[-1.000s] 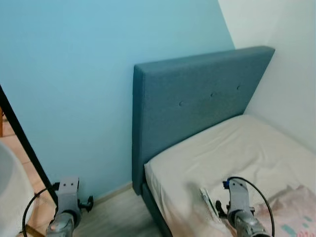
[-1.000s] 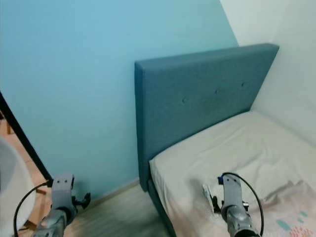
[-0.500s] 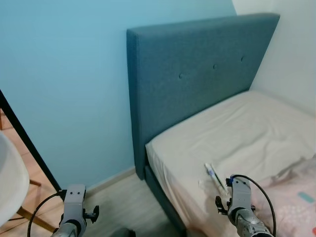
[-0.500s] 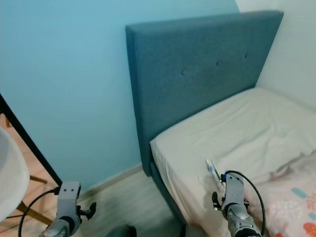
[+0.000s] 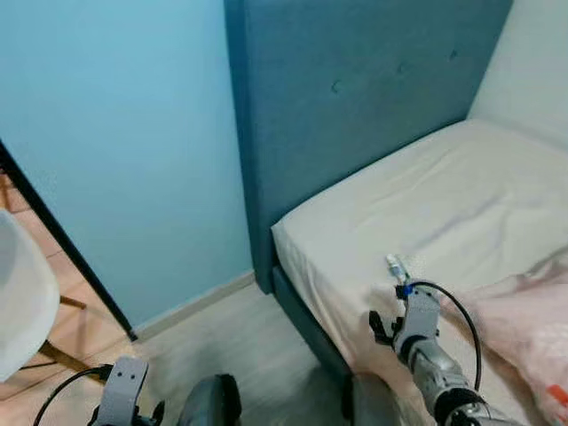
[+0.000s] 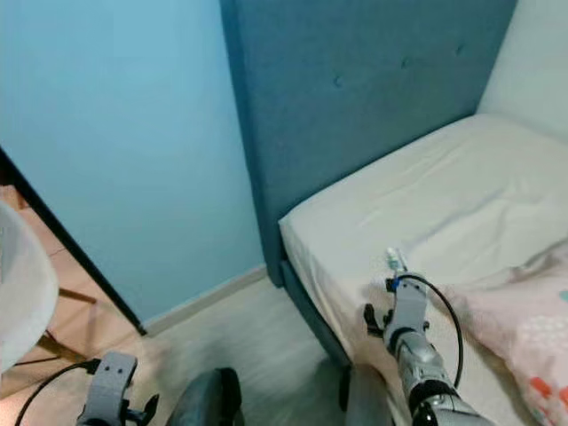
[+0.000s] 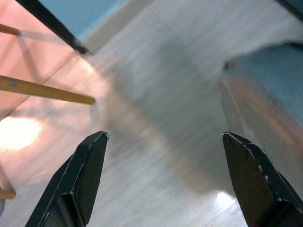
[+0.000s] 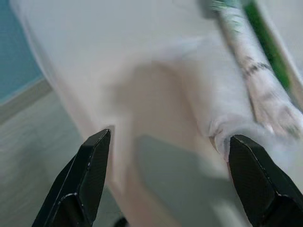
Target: Clean up the room
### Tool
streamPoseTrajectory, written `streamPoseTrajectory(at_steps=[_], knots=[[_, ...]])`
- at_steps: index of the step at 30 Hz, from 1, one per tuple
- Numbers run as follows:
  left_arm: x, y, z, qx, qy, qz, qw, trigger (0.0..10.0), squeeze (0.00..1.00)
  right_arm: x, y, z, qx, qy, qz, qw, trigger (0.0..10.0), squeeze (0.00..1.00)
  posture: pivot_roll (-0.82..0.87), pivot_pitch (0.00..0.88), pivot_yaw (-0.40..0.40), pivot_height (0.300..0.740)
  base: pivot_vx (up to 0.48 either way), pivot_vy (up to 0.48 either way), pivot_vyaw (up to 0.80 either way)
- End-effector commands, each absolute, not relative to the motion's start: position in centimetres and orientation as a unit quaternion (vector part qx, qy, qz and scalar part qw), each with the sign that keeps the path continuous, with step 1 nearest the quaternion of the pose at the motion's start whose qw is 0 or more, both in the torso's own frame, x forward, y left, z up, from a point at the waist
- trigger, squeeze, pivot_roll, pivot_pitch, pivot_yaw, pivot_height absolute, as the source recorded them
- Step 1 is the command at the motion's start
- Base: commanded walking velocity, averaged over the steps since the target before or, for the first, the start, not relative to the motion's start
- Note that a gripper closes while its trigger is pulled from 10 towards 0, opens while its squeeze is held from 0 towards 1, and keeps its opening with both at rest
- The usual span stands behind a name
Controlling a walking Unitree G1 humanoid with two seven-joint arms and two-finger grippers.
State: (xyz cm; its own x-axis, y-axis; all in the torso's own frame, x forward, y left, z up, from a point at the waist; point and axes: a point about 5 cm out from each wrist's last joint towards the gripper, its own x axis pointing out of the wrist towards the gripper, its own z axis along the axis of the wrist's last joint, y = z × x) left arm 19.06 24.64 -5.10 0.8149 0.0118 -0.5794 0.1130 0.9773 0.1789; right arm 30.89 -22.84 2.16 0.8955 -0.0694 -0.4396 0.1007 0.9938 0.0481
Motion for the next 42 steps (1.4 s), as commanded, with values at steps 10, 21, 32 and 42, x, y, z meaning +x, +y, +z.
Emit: streamPoseTrajectory(at_steps=[10, 21, 32, 42], knots=[[16.6, 25.3, -5.7, 0.126, 0.318, -0.055, 0.938, 10.0, 0.0, 34.4, -22.9, 7.4, -0.097, 0.114, -0.029, 0.988, 10.0, 0.0, 0.13, 0.267, 0.029, 0.525, 0.0, 0.0, 0.0], [14.5, 24.8, -6.5, 0.128, 0.334, -0.073, 0.931, 10.0, 0.0, 34.5, -25.6, 8.0, -0.273, 0.173, -0.105, 0.94, 10.0, 0.0, 0.13, 0.305, 0.015, 0.525, 0.0, 0.0, 0.0], [13.3, 24.6, -6.7, 0.135, 0.339, -0.093, 0.926, 10.0, 0.0, 35.2, -26.3, 10.2, -0.249, 0.094, -0.12, 0.956, 10.0, 0.0, 0.14, 0.332, 0.026, 0.525, 0.0, 0.0, 0.0], [11.1, 26.1, -6.0, 0.153, 0.338, -0.107, 0.922, 10.0, 0.0, 34.7, -27.7, 9.9, -0.159, 0.116, -0.157, 0.968, 10.0, 0.0, 0.19, 0.418, 0.069, 0.525, 0.0, 0.0, 0.0]])
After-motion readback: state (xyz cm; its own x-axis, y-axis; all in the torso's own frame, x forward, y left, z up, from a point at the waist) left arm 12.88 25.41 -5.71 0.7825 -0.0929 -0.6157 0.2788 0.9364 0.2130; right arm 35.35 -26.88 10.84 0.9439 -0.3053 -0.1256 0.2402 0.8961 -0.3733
